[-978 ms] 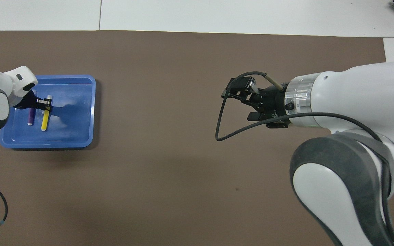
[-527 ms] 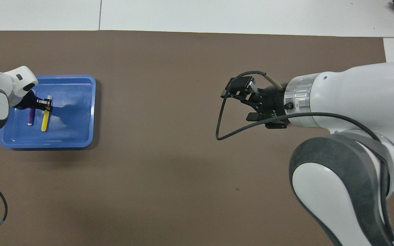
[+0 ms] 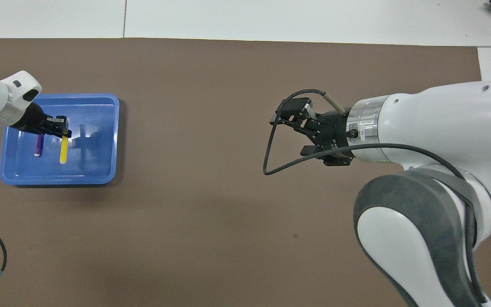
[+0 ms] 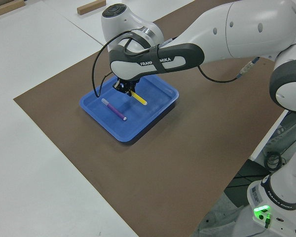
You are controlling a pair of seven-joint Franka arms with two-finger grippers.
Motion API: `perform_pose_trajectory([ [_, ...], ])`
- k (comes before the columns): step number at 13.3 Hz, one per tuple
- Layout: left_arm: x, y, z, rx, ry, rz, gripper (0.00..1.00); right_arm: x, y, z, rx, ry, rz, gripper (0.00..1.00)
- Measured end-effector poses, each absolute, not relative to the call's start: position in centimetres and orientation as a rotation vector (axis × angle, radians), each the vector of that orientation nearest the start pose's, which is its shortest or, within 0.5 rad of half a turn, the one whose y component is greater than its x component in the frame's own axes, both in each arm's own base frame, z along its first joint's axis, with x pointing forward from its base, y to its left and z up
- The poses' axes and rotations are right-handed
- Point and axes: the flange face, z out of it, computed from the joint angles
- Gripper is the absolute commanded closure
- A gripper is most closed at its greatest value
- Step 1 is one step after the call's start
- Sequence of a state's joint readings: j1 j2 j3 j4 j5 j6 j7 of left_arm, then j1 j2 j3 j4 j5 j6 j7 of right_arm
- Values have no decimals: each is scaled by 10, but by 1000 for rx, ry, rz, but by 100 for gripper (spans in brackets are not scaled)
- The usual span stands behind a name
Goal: Transfer and insert pens with both arms
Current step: 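Lift the yellow pen with the left gripper toward the right gripper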
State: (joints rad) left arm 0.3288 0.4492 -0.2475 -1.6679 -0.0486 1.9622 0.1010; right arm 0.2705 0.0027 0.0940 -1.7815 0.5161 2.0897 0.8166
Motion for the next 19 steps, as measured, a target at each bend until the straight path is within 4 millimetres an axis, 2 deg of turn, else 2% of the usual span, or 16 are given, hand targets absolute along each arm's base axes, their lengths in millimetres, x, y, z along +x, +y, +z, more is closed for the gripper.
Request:
perform_pose_trajectory([
  [4,638,43,359,-3339,-378,372,100,548,234,579,-2405,852,28,0],
  [7,631,12,374,-3312,-579,475,100,548,234,579,-2404,855,27,0],
  [10,622,-28,387,-3274,-820,579,100,547,234,577,-2405,857,31,0],
  [16,604,-127,415,-3113,-1376,881,100,536,249,567,-2419,857,66,0],
  [19,599,-158,427,-3042,-1579,1057,100,531,257,562,-2425,846,67,0],
])
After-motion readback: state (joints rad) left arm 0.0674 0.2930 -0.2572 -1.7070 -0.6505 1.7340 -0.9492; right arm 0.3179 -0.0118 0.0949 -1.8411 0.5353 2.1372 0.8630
